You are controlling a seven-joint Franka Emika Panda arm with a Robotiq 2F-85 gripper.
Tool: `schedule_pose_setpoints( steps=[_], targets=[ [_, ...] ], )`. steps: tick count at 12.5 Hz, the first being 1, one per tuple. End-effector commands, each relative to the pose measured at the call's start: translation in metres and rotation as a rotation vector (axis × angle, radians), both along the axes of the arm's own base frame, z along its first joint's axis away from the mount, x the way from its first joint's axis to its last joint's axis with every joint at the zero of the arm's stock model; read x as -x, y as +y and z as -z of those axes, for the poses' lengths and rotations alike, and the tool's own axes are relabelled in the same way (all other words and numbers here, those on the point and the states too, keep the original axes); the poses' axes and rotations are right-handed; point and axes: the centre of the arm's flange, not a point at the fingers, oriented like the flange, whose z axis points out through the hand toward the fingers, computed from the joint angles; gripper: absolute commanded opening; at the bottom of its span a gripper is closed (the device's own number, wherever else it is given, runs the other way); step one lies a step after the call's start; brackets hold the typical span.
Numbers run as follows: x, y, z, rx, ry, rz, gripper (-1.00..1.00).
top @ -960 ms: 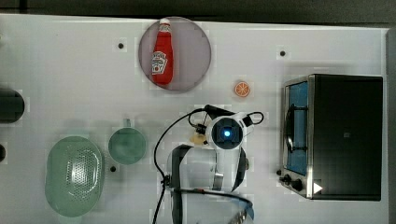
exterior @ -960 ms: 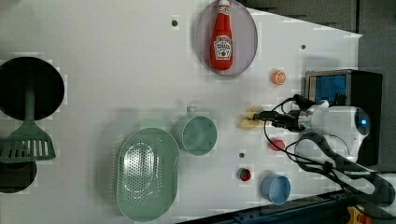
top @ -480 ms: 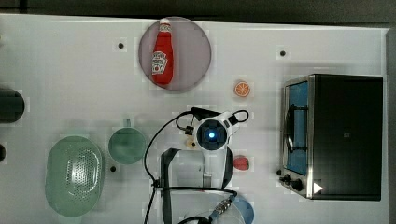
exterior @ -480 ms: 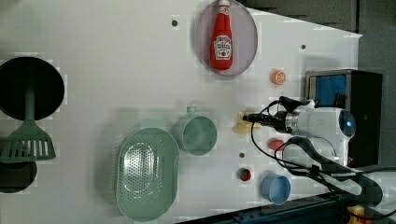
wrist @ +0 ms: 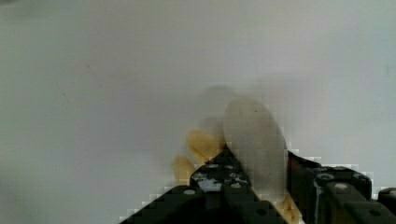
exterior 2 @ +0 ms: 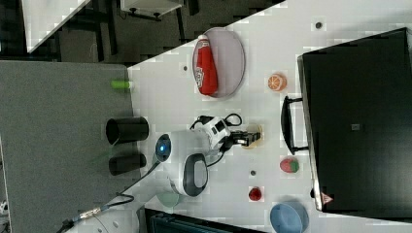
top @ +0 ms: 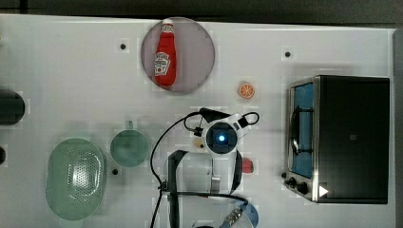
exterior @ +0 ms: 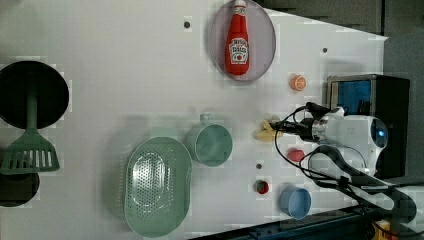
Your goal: Pick Banana and place it in mug.
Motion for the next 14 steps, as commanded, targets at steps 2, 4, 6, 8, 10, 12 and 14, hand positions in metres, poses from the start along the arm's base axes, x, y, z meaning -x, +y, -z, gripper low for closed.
schedule_pose_setpoints(
  steps=[2,4,6,8,10,12,14],
  targets=[
    [-0.014,0.000,-0.082,-0.007,-0.044,-0.005,-0.46],
    [-0.014,-0.001,-0.132,-0.011,-0.041,0.001,-0.45],
    [-0.012,0.001,-0.187,-0.016,-0.049,-0.002,-0.45],
    [-0.003,0.005,-0.236,-0.021,-0.011,-0.002,-0.46],
    [0.005,0.007,-0.282,-0.023,0.009,0.016,-0.45],
    [0.012,0.024,-0.313,-0.016,0.009,-0.007,-0.45],
    [0.015,0.056,-0.328,0.004,-0.007,0.005,-0.46]
  ],
)
